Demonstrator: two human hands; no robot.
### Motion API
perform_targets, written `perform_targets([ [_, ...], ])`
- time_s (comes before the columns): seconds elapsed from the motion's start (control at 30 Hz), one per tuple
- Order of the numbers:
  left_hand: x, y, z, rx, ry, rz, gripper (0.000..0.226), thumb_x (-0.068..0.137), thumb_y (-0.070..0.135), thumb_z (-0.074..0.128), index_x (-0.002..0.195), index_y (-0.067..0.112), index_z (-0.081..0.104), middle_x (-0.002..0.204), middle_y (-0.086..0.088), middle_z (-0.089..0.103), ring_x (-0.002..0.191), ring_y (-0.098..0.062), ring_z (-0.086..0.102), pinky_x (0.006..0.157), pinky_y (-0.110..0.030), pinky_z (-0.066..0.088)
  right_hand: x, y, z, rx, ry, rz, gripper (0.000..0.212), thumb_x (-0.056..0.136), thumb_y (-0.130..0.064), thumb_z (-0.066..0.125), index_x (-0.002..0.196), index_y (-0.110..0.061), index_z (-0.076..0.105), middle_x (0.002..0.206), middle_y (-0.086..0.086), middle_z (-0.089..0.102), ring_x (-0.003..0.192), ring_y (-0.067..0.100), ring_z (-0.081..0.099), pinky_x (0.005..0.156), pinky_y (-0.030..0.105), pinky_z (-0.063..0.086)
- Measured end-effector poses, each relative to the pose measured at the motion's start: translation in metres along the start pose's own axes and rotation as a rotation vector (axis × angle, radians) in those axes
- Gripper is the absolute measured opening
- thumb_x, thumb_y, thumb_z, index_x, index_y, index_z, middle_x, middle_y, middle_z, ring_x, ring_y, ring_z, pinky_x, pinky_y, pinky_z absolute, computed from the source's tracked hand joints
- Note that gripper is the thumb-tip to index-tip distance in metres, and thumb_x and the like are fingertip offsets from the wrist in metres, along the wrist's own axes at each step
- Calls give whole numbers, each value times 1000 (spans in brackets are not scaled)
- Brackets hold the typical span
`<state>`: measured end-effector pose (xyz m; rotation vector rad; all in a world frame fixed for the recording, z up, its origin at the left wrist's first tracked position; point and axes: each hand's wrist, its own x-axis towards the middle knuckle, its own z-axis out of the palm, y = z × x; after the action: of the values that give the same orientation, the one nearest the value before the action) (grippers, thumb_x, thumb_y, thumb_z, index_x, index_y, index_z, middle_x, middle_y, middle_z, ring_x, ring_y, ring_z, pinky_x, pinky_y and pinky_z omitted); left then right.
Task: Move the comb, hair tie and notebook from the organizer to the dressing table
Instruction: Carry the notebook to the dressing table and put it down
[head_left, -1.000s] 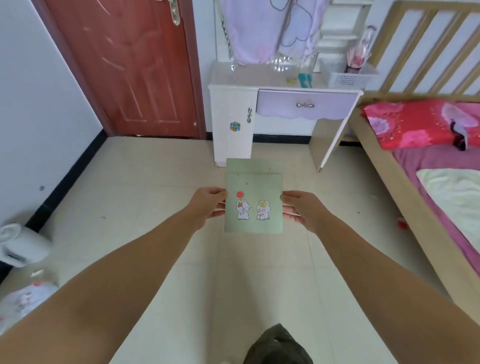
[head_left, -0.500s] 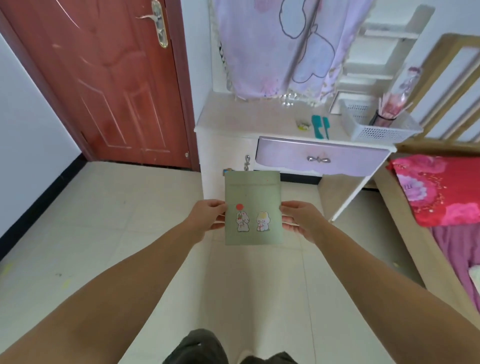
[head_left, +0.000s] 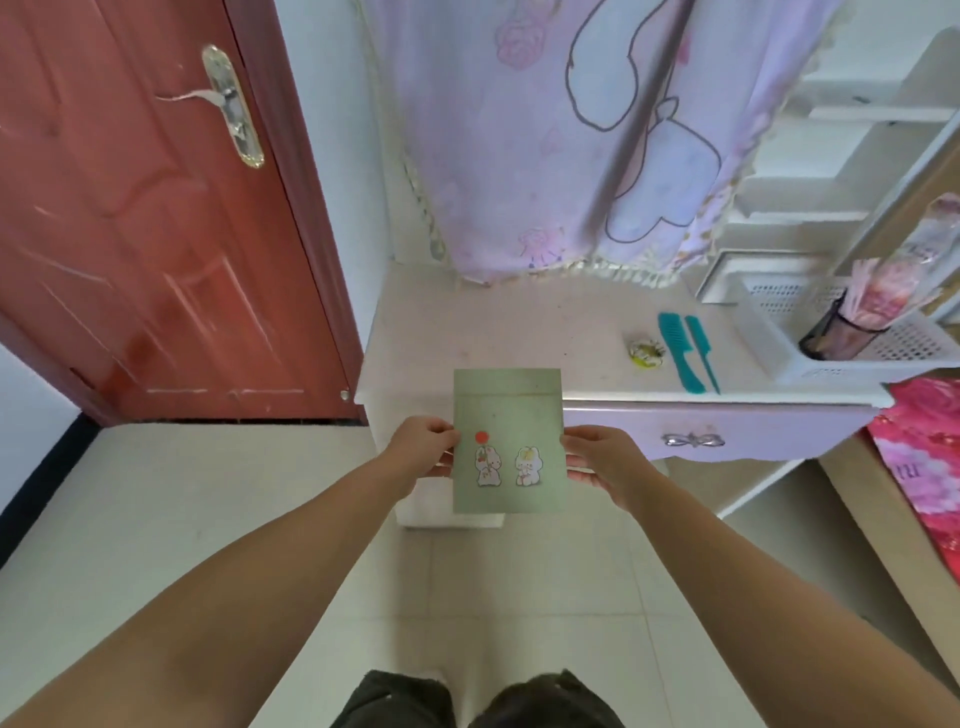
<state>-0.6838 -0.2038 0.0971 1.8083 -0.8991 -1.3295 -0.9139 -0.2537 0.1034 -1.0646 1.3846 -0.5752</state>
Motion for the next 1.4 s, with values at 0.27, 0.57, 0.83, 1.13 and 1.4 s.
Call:
perform_targets([
  [0.27, 142, 56, 37, 171, -79, -29, 16, 89, 19, 53, 79, 9, 61, 80, -9, 67, 72, -22, 66, 58, -27, 51, 130, -43, -30, -206, 161, -20, 25, 84, -16, 64, 104, -2, 66, 108, 17, 68, 96, 29, 62, 90, 43, 52],
  [0.57, 260, 92, 93, 408, -1, 0, 26, 81, 25, 57, 61, 10, 54, 68, -14, 65, 59, -27, 64, 64, -40, 57, 257, -65, -68, -682, 168, 11, 33, 86, -27, 59, 90, 5, 59, 86, 17, 64, 82, 31, 64, 76, 37, 51],
  [0.83, 305, 98, 103, 626, -143, -52, 39, 82, 27, 57, 48, 12, 43, 60, -11, 60, 70, -34, 67, 70, -41, 56, 303, -68, -74, -926, 105, 64, 26, 88, -30, 56, 94, -5, 54, 85, 7, 53, 75, 22, 48, 62, 27, 35],
  [1.13, 326, 102, 95, 1004, -336, 17, 36, 85, 37, 53, 94, 2, 58, 103, -17, 64, 95, -31, 60, 71, -33, 44, 316, -72, -73, -1033, 50, 150, 30, 87, -31, 58, 103, -6, 50, 102, 12, 62, 81, 22, 53, 70, 31, 45],
  [1.4, 316, 87, 48, 1165, -638, 532, 20, 89, 25, 39, 97, 10, 50, 105, -13, 49, 99, -31, 50, 73, -34, 37, 277, -65, -40, -988, 349, 208, 41, 92, -31, 47, 125, -6, 40, 126, 17, 46, 113, 31, 49, 88, 39, 46],
])
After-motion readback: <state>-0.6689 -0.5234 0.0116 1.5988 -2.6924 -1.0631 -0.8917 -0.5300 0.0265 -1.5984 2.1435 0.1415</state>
